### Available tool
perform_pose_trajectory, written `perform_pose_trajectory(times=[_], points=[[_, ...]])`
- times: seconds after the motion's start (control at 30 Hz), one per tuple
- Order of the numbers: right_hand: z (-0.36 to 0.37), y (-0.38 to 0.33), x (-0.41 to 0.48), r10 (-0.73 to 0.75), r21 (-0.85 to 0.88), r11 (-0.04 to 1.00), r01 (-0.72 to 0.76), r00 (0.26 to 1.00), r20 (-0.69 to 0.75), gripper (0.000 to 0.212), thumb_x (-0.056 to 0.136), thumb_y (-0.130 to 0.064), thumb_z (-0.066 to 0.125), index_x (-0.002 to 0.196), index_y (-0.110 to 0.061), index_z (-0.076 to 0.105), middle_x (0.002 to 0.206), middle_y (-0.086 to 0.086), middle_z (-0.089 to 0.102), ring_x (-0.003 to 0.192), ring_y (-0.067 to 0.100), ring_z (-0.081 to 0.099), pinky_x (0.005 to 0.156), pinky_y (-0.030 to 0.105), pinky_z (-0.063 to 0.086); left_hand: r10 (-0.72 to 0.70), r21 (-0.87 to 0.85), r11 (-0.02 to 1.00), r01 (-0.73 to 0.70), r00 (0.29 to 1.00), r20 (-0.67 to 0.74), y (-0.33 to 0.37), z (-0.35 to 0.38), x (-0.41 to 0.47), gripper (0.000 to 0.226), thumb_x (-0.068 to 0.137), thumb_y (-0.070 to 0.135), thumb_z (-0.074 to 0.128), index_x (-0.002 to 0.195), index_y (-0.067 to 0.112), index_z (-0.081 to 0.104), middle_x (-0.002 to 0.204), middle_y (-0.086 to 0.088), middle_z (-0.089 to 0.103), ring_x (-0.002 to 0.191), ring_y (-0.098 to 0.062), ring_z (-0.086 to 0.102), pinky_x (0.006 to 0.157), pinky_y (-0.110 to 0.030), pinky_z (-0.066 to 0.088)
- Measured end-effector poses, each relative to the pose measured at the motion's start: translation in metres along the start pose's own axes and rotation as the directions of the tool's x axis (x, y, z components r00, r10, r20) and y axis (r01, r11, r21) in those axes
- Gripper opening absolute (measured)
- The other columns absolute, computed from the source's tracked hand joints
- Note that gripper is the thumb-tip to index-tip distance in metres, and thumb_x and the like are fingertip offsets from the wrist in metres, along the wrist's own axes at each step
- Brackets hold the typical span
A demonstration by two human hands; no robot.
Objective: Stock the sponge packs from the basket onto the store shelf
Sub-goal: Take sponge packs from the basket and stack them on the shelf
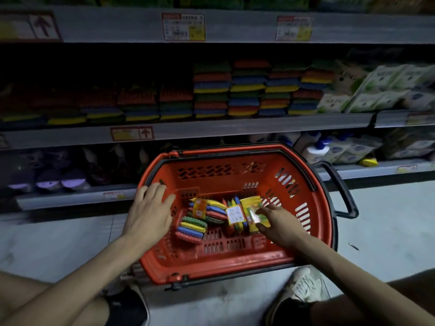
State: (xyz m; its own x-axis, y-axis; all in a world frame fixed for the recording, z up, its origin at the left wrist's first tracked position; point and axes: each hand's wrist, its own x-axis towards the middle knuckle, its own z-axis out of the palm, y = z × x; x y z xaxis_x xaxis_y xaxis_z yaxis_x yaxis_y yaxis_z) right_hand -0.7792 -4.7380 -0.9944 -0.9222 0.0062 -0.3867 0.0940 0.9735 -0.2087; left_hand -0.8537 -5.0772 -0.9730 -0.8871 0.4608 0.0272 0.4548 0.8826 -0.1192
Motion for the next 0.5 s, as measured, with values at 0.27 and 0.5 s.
perform_pose_trajectory(times=[0.27, 0.5], points=[[0.039, -0.004, -0.023, -0.057, -0.057, 0.996, 0.07, 0.978, 0.2, 0.061, 0.091, -0.045, 0.064, 0.146, -0.025, 0.049, 0.142, 0.009, 0.055, 0.126, 0.032, 0.058, 0.099, 0.039, 0.051, -0.05, 0.064, 0.997, 0.047, 0.998, 0.041, 0.02, -0.003, -0.048, 0.044, 0.085, 0.035, 0.067, 0.125, 0.017, 0.071, 0.148, -0.018, 0.053, 0.146, -0.035, 0.038, 0.117, -0.072, 0.01], [0.069, -0.056, 0.007, -0.142, -0.097, 0.984, 0.147, 0.988, 0.053, 0.086, 0.087, -0.057, 0.065, 0.159, -0.024, 0.031, 0.157, 0.014, 0.037, 0.141, 0.039, 0.042, 0.106, 0.045, 0.046, -0.068, -0.007, 0.998, 0.069, 0.996, 0.058, 0.023, -0.004, -0.066, 0.038, 0.089, 0.034, 0.057, 0.121, 0.017, 0.07, 0.143, -0.015, 0.056, 0.142, -0.032, 0.043, 0.115, -0.065, 0.022]])
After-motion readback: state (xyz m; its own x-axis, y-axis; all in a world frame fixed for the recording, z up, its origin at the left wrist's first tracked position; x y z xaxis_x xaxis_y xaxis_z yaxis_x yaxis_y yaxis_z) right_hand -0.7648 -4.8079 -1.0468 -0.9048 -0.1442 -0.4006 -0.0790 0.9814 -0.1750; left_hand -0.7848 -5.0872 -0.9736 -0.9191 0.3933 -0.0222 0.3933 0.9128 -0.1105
